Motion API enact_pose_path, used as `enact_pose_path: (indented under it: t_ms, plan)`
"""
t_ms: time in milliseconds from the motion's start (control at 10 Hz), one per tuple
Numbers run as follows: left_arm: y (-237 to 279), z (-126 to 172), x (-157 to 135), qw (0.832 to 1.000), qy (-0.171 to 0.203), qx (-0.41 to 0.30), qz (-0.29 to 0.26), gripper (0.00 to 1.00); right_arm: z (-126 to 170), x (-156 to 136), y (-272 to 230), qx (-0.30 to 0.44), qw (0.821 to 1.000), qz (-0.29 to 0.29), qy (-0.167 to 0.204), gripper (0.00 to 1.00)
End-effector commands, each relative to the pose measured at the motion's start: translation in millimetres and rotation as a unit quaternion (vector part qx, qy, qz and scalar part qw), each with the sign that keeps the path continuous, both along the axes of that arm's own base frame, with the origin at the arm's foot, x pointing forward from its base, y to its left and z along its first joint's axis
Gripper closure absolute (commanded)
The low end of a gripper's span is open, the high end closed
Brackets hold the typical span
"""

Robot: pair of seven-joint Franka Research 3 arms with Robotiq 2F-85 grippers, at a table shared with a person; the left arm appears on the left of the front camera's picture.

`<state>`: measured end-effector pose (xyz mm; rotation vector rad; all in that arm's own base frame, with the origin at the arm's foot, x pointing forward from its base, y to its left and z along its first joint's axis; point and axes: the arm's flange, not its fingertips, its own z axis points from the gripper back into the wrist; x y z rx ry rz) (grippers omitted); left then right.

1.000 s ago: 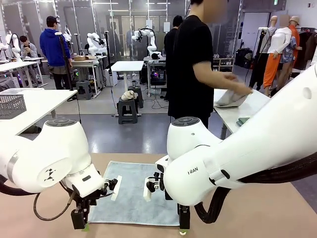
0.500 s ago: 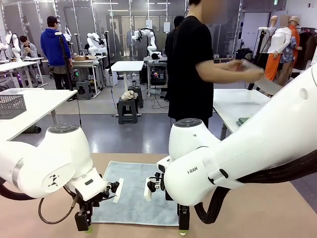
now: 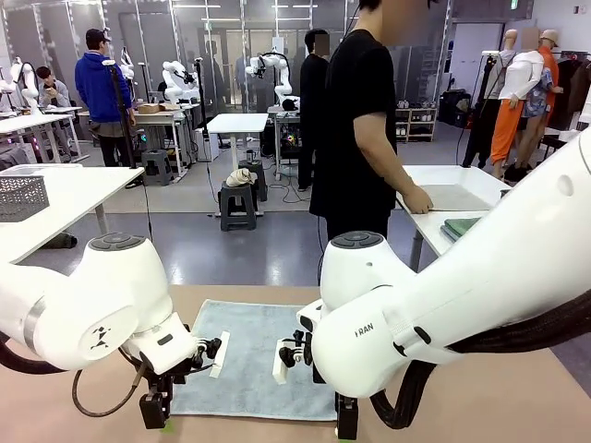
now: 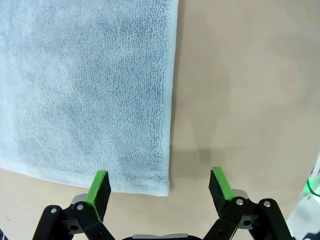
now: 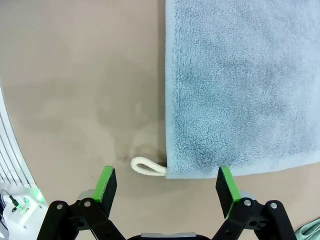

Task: Fold the towels and place them in the basket.
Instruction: When a person lays out a Towel with hook on the table, fold it in half twice.

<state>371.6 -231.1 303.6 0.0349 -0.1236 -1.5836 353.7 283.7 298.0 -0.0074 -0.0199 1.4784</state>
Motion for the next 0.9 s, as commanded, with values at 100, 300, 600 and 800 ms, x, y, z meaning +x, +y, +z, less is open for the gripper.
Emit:
enact_pose_path:
  t_ms: [100, 300, 600, 800]
  plan:
    - [1.5, -1.7, 4.5, 1.000, -0.014, 0.006, -0.020, 0.00, -6.7, -2.4, -2.7, 0.018, 1.000, 0.009, 0.001, 0.00]
    - [1.3, -1.3, 5.1, 1.000, -0.015, 0.006, -0.023, 0.00, -7.7, -2.0, -1.9, 0.022, 1.000, 0.008, -0.003, 0.00]
    - [1.9, -3.9, 8.0, 1.000, -0.013, 0.007, -0.022, 0.00, -10.2, 0.5, -1.1, 0.024, 1.000, 0.006, -0.006, 0.00]
    - [1.4, -7.6, 11.2, 1.000, -0.010, 0.007, -0.024, 0.00, -11.4, 1.3, -0.6, 0.025, 1.000, 0.004, -0.008, 0.00]
